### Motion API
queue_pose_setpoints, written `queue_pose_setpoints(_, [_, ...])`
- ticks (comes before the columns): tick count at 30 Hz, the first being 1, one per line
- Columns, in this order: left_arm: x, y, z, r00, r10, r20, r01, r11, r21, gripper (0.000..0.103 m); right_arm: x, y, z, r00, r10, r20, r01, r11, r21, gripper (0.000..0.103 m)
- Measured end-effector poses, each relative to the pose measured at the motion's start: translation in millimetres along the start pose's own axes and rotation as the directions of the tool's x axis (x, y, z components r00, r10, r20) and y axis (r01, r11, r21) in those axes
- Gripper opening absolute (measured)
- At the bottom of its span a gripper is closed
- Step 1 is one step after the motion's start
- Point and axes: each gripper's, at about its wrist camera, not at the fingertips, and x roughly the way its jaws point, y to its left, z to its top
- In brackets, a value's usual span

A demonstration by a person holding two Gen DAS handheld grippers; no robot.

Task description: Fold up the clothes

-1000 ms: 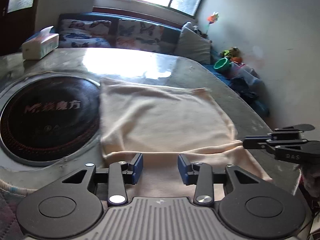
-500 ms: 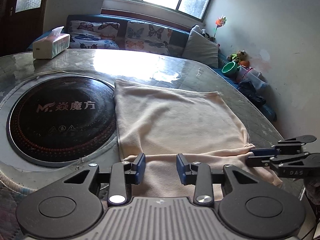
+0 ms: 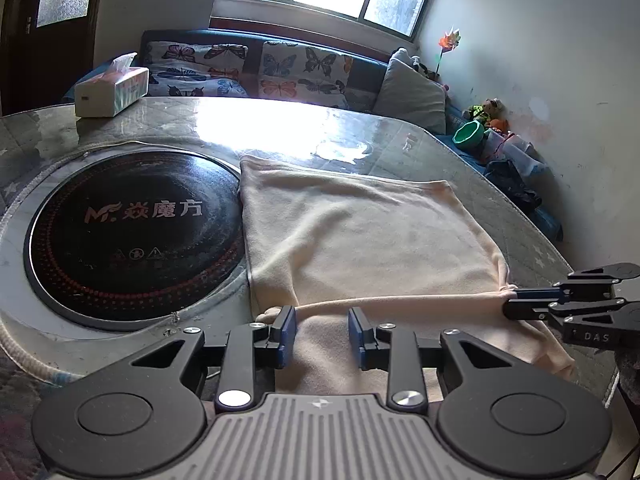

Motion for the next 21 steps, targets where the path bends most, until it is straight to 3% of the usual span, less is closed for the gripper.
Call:
queue_pose_setpoints(4, [-11, -7, 1, 1.0, -0.019, 0.008, 0.019, 0.999, 0.031, 0.037, -19, 5, 6, 0.999, 0.046, 0.026, -0.045, 0.999, -0.026, 0.017])
queue_pose_setpoints(9, [-18, -23, -11, 0.997, -0.075, -0.031, 0.078, 0.993, 0.094, 0.037, -23, 18, -4, 0.995, 0.095, -0.014, -0.096, 0.991, -0.094, 0.017])
queue_pose_setpoints(13, [-13, -30, -24, 0.996, -0.064, -0.069, 0.074, 0.987, 0.142, 0.038, -14, 24, -15, 0.994, 0.088, -0.058, -0.094, 0.989, -0.111, 0.019])
queue_pose_setpoints(18, [-32, -34, -26, 0.996, -0.071, -0.062, 0.083, 0.974, 0.213, 0.043, -28, 29, -14, 0.995, 0.088, -0.035, -0.092, 0.986, -0.136, 0.029])
queue_pose_setpoints(21, [-48, -36, -35, 0.994, -0.072, -0.077, 0.091, 0.951, 0.294, 0.048, -41, 30, -15, 0.996, 0.09, -0.028, -0.093, 0.984, -0.153, 0.031])
